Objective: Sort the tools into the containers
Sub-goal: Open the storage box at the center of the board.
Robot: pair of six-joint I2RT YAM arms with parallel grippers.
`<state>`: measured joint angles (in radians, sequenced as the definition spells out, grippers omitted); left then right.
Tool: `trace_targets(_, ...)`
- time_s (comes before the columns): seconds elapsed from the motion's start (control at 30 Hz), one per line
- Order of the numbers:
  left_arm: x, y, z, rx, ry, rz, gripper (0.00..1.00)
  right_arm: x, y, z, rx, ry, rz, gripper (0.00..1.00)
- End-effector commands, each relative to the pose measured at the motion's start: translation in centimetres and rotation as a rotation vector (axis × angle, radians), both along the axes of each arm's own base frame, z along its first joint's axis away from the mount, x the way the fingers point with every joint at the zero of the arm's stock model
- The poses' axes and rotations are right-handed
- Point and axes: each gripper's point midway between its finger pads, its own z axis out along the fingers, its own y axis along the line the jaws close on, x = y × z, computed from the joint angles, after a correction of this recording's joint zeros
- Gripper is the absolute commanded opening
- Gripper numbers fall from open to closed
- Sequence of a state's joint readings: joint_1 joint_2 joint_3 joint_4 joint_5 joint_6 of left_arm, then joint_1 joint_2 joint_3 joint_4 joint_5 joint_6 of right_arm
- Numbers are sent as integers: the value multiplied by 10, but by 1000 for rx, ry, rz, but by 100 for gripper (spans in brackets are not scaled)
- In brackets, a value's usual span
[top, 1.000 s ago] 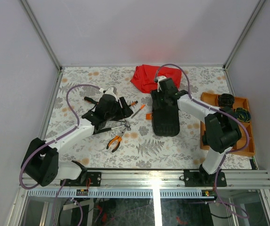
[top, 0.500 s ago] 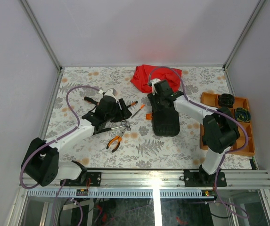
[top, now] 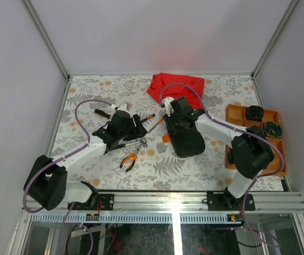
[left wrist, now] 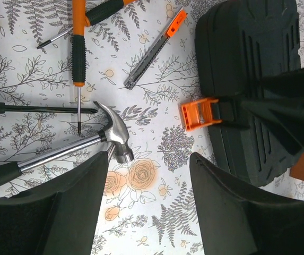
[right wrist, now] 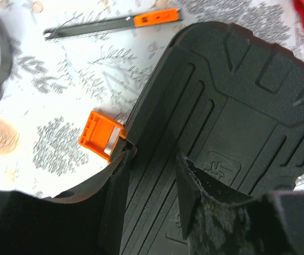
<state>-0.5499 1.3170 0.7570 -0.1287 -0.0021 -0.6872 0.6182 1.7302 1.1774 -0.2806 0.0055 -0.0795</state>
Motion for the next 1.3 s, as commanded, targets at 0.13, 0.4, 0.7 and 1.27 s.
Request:
trace_targets(0.13,-5,-20,-6,6,-20,-62,62,-48,-5,7,25,84,75,46)
trace_targets(0.4,-26,-61,-31,6,13,-119,60,-35,2,54,199,-55,-67,55)
trace_targets(0.7,-22,-86,-51,-9,43,-110,52,-27,-47,56,133,-155,-324,59)
trace_targets(1.27,-6,-105,-75,-7,89,-67,46,-37,-39,59,186,-149,-217,79)
